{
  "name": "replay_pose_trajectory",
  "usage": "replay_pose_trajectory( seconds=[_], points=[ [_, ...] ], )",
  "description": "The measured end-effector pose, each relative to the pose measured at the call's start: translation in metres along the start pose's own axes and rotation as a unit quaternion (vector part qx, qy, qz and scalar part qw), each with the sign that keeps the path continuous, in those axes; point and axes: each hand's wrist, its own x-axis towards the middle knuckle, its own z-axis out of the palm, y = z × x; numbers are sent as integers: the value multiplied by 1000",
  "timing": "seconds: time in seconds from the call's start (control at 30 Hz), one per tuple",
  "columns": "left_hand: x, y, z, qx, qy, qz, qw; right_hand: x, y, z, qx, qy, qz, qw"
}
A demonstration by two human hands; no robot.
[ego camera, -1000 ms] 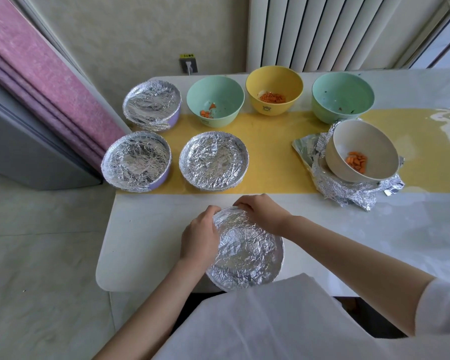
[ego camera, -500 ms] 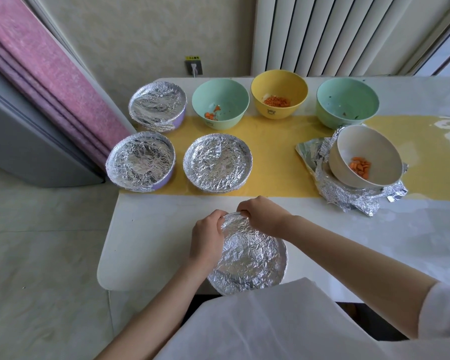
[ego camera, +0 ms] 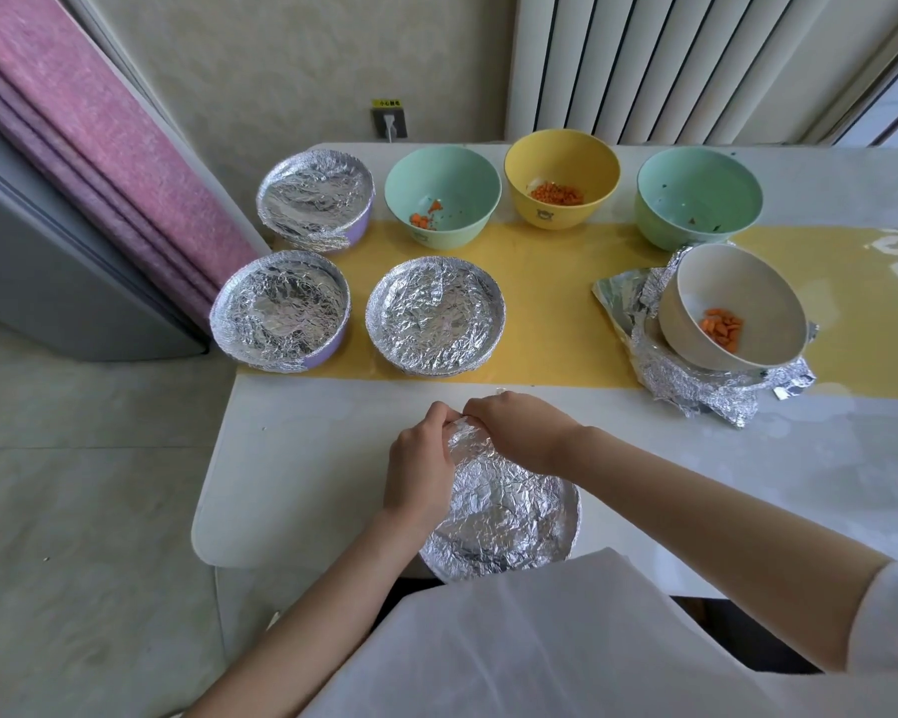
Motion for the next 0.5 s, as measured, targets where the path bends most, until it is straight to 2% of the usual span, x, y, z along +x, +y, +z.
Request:
replay_pose_trajectory(
  seconds=[0.2,0.37,0.5],
  points=[
    [-1,1,1,-10,-3,7,1000,-2,2,4,-47,32,-3,998],
    [-2,-7,2,-14,29,-16,999,-2,12,2,99,55,13,993],
    [-8,-17,6,-41,56,-70,995,-9,19,-3,128,46,33,990]
  ],
)
